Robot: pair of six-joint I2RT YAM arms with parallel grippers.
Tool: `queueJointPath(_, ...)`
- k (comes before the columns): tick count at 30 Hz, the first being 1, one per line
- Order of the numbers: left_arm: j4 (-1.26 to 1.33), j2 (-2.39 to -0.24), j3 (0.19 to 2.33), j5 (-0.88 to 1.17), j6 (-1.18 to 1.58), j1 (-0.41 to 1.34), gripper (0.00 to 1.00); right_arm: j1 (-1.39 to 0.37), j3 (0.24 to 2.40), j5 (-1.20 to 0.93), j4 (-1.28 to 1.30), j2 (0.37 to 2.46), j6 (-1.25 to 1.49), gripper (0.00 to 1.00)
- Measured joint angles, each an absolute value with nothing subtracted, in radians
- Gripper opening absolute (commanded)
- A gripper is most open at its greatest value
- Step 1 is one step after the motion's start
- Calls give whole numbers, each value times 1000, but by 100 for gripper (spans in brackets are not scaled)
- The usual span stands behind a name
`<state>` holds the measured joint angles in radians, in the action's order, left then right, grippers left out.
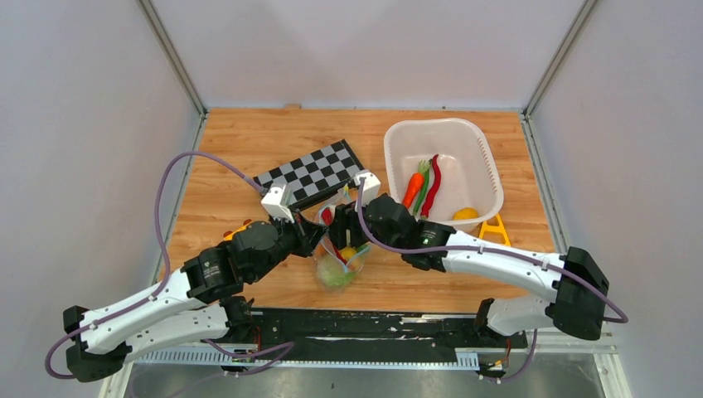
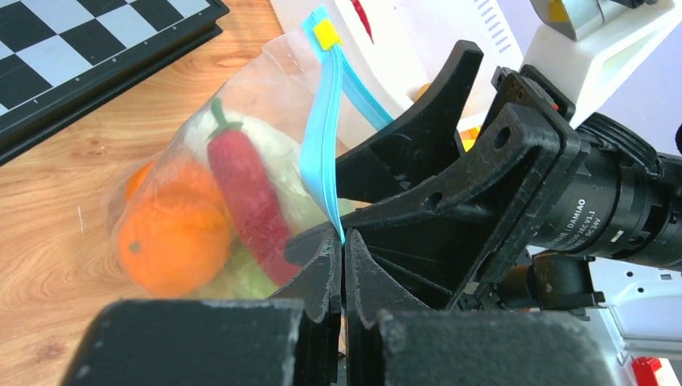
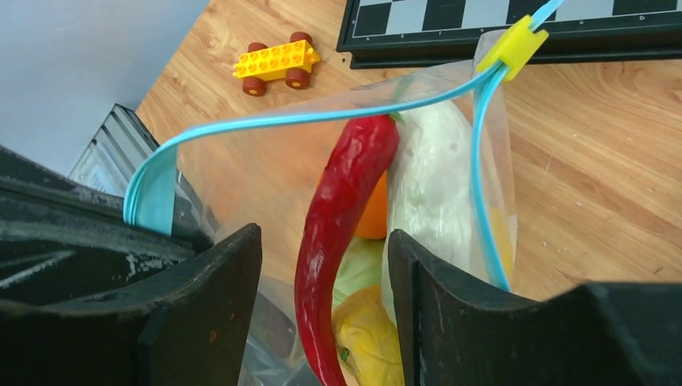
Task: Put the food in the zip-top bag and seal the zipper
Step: Place the fake vegetable in the zipper food storage bag.
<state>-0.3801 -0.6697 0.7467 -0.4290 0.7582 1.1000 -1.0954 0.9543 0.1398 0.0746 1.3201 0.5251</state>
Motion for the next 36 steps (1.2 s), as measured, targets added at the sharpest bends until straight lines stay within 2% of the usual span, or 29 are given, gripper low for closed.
queueJointPath(3, -384, -667, 747, -436, 761, 1100, 0, -1098, 955, 146, 105, 1299, 509, 59)
queueJointPath(6, -387, -666, 747, -448, 762, 1100, 0, -1098, 955, 147, 125, 1258, 484, 47)
queueJointPath(8, -388, -666, 747, -451, 762, 1100, 0, -1098, 955, 136, 126, 1229, 464, 35)
queueJointPath(12, -387, -670, 747, -450, 761, 1100, 0, -1096, 958, 101, 128, 1216, 429, 28)
queueJointPath(22, -392, -673, 747, -450, 761, 1100, 0, -1084, 1078, -17, 220, 1441, 334, 24)
queueJointPath(26, -398, -666, 747, -452, 762, 1100, 0, -1079, 1093, -39, 252, 1477, 319, 27)
queueJointPath(31, -408, -660, 747, -464, 765, 1100, 0, -1079, 1093, -66, 255, 1414, 284, 31)
queueJointPath(36, -417, -660, 747, -479, 770, 1100, 0, -1079, 1093, -78, 240, 1263, 257, 34)
